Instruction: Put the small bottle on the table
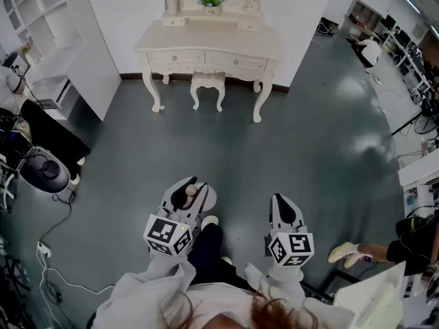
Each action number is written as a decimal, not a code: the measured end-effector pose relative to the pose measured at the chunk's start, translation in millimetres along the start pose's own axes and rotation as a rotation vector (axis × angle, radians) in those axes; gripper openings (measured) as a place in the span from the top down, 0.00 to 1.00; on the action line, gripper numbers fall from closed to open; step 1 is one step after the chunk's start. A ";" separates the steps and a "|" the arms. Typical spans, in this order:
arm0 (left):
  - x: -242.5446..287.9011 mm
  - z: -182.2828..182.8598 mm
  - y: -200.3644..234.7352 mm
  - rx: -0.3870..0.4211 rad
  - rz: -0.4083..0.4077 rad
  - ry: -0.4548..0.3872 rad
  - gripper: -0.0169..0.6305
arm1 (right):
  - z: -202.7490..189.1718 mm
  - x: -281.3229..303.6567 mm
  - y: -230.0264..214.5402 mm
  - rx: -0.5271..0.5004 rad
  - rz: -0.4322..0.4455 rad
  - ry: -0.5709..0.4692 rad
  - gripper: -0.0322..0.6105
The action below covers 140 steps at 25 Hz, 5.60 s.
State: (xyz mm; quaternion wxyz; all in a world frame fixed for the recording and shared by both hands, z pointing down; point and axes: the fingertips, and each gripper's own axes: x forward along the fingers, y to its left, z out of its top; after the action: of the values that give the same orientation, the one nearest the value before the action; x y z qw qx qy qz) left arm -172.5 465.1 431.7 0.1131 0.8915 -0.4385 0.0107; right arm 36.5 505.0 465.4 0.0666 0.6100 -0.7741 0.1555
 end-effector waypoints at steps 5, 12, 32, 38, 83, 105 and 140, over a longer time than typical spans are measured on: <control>-40.6 -9.2 -45.9 0.019 -0.009 -0.012 0.77 | -10.1 -58.8 6.1 0.021 -0.004 -0.045 0.89; -84.0 -14.9 -85.3 0.014 -0.015 -0.016 0.77 | -28.6 -108.4 13.0 0.063 -0.021 -0.047 0.89; 2.5 2.4 -70.5 0.039 -0.064 -0.022 0.77 | 2.2 -54.7 -27.2 0.071 -0.050 -0.069 0.89; 67.8 23.6 -53.6 0.046 -0.099 -0.038 0.77 | 26.7 -6.2 -59.0 0.056 -0.077 -0.071 0.89; 276.7 63.7 81.9 0.058 -0.092 -0.037 0.77 | 107.6 229.6 -128.5 0.046 -0.062 -0.067 0.89; 436.5 102.0 135.6 0.065 -0.008 -0.039 0.77 | 170.9 380.5 -222.4 0.039 0.024 -0.038 0.89; 596.2 99.2 188.7 0.042 -0.020 -0.007 0.77 | 192.5 523.5 -303.7 0.082 0.047 0.006 0.89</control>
State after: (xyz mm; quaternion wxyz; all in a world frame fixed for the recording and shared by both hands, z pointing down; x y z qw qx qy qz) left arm 38.4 -131.8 441.8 0.0928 0.8981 -0.4296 0.0157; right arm 217.0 -103.6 485.7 0.0403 0.5934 -0.7810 0.1903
